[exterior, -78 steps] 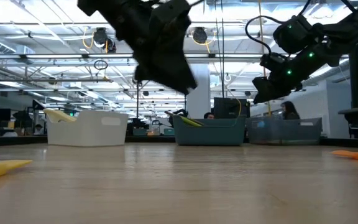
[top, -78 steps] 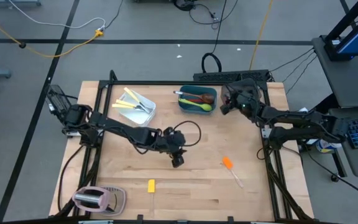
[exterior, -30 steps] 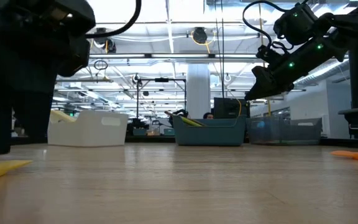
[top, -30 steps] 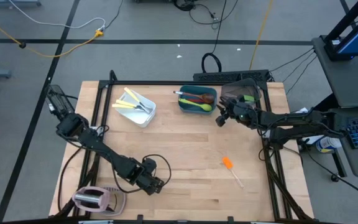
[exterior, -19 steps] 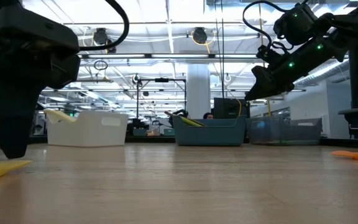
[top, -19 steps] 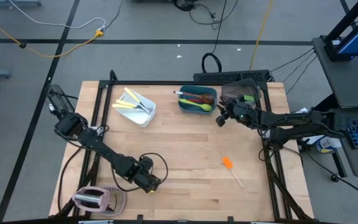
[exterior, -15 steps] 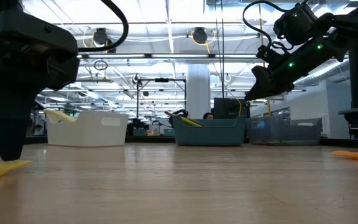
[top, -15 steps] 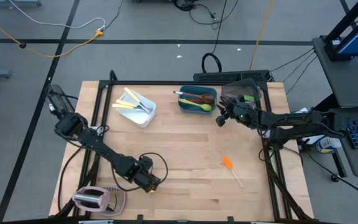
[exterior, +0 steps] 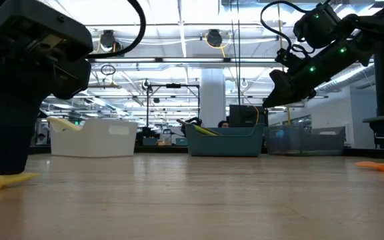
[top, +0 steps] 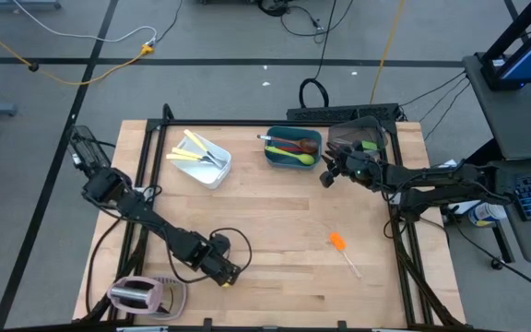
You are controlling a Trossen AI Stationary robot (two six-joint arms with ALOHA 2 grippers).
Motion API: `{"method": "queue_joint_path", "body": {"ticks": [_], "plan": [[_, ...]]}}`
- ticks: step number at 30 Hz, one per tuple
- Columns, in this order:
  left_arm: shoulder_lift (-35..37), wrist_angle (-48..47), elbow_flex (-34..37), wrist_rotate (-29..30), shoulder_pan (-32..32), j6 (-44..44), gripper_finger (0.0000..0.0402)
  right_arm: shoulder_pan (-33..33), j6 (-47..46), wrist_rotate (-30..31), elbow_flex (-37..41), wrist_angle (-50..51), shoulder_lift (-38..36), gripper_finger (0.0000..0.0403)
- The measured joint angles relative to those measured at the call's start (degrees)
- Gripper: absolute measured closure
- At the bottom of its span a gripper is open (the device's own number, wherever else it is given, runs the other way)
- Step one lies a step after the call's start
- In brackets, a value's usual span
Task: Pick & Place Kitchen Items
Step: Put the yellow spatula into the black bin
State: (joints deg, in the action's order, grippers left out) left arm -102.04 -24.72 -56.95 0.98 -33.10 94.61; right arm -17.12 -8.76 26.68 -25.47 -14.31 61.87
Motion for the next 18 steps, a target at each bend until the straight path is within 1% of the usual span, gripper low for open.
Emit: {"method": "queue_joint_path", "body": {"ticks": [5, 7, 9, 14, 18], "plan": [[-0.2, 5.3, 0.0, -3.6, -0.1, -0.2, 0.0226, 0.0, 0.0, 0.0, 0.0, 0.0, 0.0, 0.0326], [-0.2, 7.3, 0.0, -3.0, -0.4, -1.0, 0.0214, 0.0, 0.0, 0.0, 0.0, 0.0, 0.0, 0.0326], [-0.2, 7.2, 0.0, -1.4, -0.5, -1.1, 0.0207, 0.0, 0.0, 0.0, 0.0, 0.0, 0.0, 0.0326], [-0.2, 6.5, 0.0, 2.1, -0.4, -4.3, 0.0207, 0.0, 0.0, 0.0, 0.0, 0.0, 0.0, 0.0326], [-0.1, 6.4, 0.0, 2.5, -0.1, -6.0, 0.022, 0.0, 0.0, 0.0, 0.0, 0.0, 0.0, 0.0326]]}}
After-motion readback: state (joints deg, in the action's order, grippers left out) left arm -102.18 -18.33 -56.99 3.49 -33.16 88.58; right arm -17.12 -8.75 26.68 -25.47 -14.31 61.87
